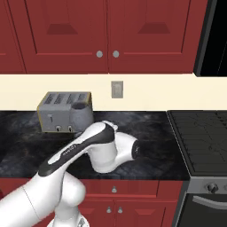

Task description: Retrieve the wine glasses from the counter and place one next to each plate.

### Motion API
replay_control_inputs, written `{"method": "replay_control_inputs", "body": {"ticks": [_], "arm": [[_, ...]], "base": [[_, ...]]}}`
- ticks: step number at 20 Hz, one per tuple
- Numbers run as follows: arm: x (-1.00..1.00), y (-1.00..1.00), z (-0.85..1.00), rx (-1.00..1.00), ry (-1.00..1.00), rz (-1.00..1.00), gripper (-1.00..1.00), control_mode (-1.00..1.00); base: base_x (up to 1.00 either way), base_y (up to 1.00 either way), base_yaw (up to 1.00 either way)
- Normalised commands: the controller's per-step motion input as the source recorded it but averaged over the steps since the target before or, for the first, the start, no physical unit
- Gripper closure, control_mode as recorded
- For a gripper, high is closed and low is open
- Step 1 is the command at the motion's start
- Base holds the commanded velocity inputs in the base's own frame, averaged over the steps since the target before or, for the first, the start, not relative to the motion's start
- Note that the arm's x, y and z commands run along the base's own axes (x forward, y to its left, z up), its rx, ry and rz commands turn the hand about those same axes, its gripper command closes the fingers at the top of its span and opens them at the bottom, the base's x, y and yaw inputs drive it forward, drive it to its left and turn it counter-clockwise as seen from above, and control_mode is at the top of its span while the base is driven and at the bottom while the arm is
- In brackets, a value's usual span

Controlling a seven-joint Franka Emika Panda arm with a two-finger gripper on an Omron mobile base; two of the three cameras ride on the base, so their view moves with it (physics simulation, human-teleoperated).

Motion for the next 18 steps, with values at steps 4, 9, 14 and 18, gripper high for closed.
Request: {"method": "replay_control_inputs", "body": {"ticks": [4,9,14,18], "arm": [[-0.78,0.0,0.67,-0.03,-0.07,0.0,1.0,-1.0],[-0.63,0.0,0.6,-0.01,-0.07,0.0,1.0,-1.0],[0.0,0.0,0.0,0.0,0.0,0.0,1.0,1.0],[0.0,0.0,0.0,0.0,0.0,0.0,1.0,1.0]], "base": [[0.0,0.0,0.0],[0.0,0.0,0.0],[-0.59,-0.6,-0.19],[-0.18,-0.75,-0.61]]}}
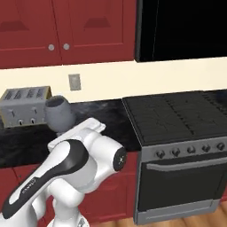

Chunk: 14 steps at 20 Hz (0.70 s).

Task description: Retrieve the wine glasses from the counter and place one next to each plate.

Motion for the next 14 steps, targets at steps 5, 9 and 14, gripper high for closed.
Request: {"method": "replay_control_inputs", "body": {"ticks": [5,9,14], "arm": [[0.0,0.0,0.0,0.0,0.0,0.0,1.0,1.0],[0.0,0.0,0.0,0.0,0.0,0.0,1.0,1.0],[0.0,0.0,0.0,0.0,0.0,0.0,1.0,1.0]], "base": [[0.0,-0.26,-0.87],[0.0,-0.02,-0.91],[0.0,0.0,-0.97]]}}
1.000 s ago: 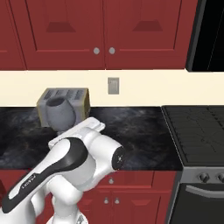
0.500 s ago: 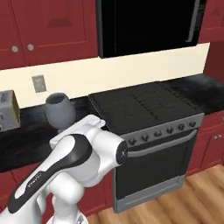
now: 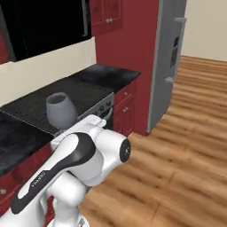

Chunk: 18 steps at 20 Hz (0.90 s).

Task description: Retrieve the wine glasses from the counter and place one next to each plate.

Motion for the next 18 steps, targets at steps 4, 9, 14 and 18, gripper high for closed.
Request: {"method": "replay_control_inputs", "body": {"ticks": [4,9,14,18], "arm": [[0.0,0.0,0.0,0.0,0.0,0.0,1.0,1.0],[0.0,0.0,0.0,0.0,0.0,0.0,1.0,1.0],[0.0,0.0,0.0,0.0,0.0,0.0,1.0,1.0],[0.0,0.0,0.0,0.0,0.0,0.0,1.0,1.0]], "base": [[0.0,-0.2,-0.89],[0.0,-0.99,-0.52],[0.0,-1.0,-0.28],[0.0,-1.0,-0.22]]}}
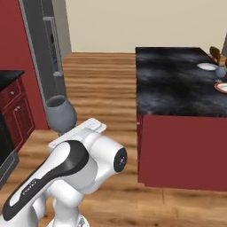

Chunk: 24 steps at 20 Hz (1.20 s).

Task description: Retrieve the wine glasses from the counter and place one next to each plate.

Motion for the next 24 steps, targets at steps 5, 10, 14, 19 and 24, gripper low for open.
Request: {"method": "replay_control_inputs", "body": {"ticks": [5,10,14,19,24], "arm": [[0.0,0.0,0.0,0.0,0.0,0.0,1.0,1.0],[0.0,0.0,0.0,0.0,0.0,0.0,1.0,1.0],[0.0,0.0,0.0,0.0,0.0,0.0,1.0,1.0],[0.0,0.0,0.0,0.0,0.0,0.0,1.0,1.0],[0.0,0.0,0.0,0.0,0.0,0.0,1.0,1.0]], "base": [[0.05,-1.0,-0.14],[0.45,-1.0,-0.01],[0.53,-1.0,0.0],[0.32,-1.0,0.0],[0.3,-1.0,0.0]]}}
